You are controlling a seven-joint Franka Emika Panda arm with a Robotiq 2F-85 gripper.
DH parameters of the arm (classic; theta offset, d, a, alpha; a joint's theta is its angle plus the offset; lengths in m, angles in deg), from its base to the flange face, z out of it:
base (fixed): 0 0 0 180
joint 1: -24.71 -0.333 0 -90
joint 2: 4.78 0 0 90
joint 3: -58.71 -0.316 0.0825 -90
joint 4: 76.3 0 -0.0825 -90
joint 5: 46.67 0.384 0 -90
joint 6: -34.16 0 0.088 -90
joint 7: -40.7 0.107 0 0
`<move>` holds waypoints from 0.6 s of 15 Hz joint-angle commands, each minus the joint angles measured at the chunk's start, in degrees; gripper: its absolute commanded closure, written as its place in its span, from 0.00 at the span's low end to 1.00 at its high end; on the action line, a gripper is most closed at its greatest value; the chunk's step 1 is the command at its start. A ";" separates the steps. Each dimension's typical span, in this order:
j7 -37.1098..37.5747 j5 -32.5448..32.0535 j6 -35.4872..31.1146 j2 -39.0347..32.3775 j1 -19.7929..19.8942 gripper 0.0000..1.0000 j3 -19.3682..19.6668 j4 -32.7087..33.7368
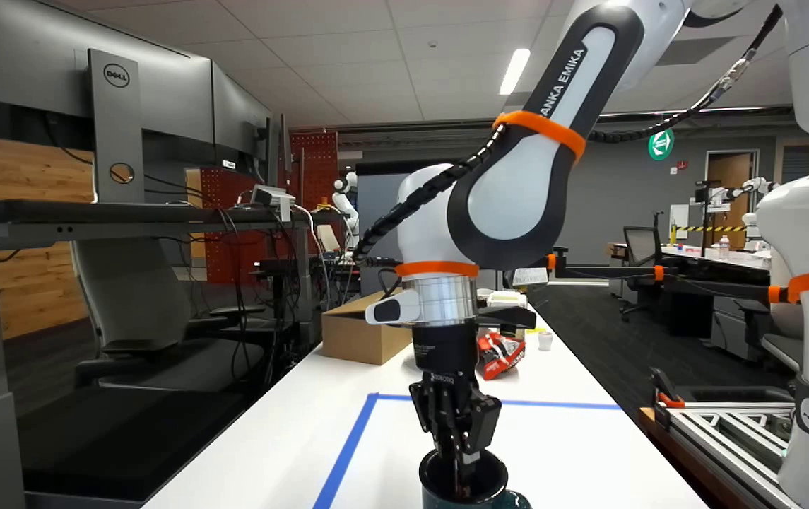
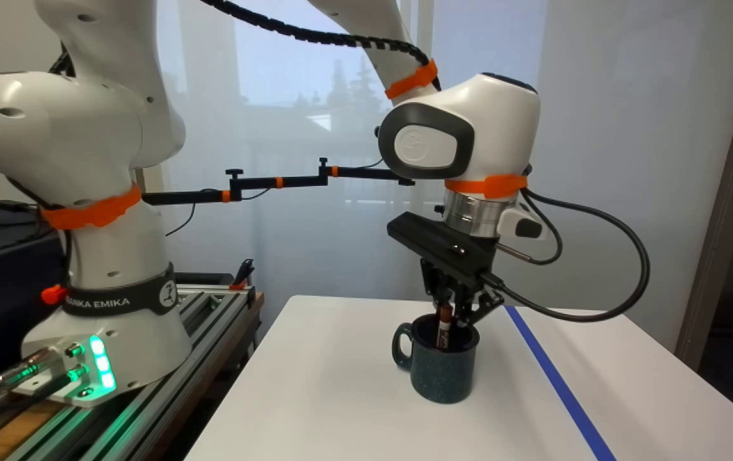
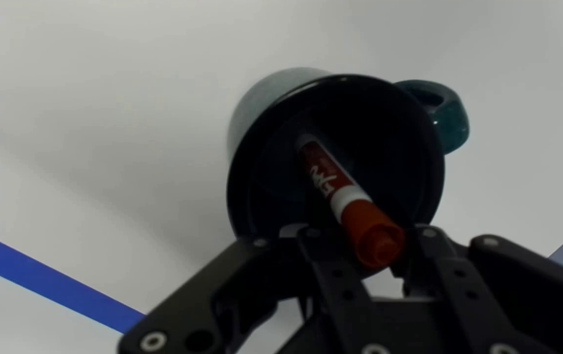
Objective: Remove the marker from the mug cup and place it on the table
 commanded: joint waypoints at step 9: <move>4.80 -1.74 0.06 3.18 -0.01 0.95 -0.43 -1.33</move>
